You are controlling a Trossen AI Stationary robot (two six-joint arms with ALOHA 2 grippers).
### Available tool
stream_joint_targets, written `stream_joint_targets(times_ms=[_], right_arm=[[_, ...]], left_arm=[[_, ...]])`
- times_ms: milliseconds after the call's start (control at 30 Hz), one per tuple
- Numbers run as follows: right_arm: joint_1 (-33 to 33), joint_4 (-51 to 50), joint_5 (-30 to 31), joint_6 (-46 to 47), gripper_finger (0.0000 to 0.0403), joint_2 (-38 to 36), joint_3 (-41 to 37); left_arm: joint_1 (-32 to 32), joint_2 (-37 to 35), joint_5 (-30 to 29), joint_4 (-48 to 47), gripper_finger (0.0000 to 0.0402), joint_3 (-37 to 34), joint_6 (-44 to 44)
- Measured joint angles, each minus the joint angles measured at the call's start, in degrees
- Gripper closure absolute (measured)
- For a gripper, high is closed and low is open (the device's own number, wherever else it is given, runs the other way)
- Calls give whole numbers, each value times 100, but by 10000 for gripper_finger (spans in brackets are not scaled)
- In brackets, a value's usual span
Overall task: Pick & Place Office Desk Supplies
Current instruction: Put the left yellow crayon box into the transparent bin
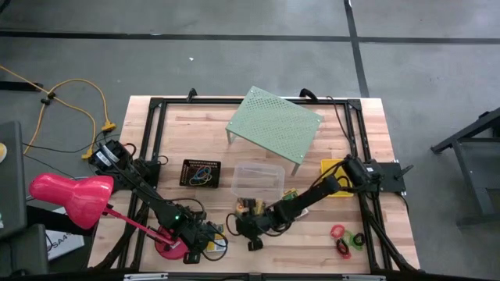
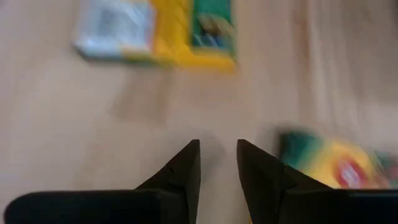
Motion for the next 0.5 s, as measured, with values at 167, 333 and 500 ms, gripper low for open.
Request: stream_joint_targets(times_ms=[167, 333, 500], right_arm=[[163, 636, -270, -73, 309, -26, 9], [173, 599, -237, 57, 309, -12, 4], [145, 630, -197, 39, 309, -4, 4]], left_arm=[[0, 0, -3, -1, 338, 0, 55], [-7, 0, -150, -2, 338, 0, 308], [1, 3, -376, 9, 338, 2, 556]])
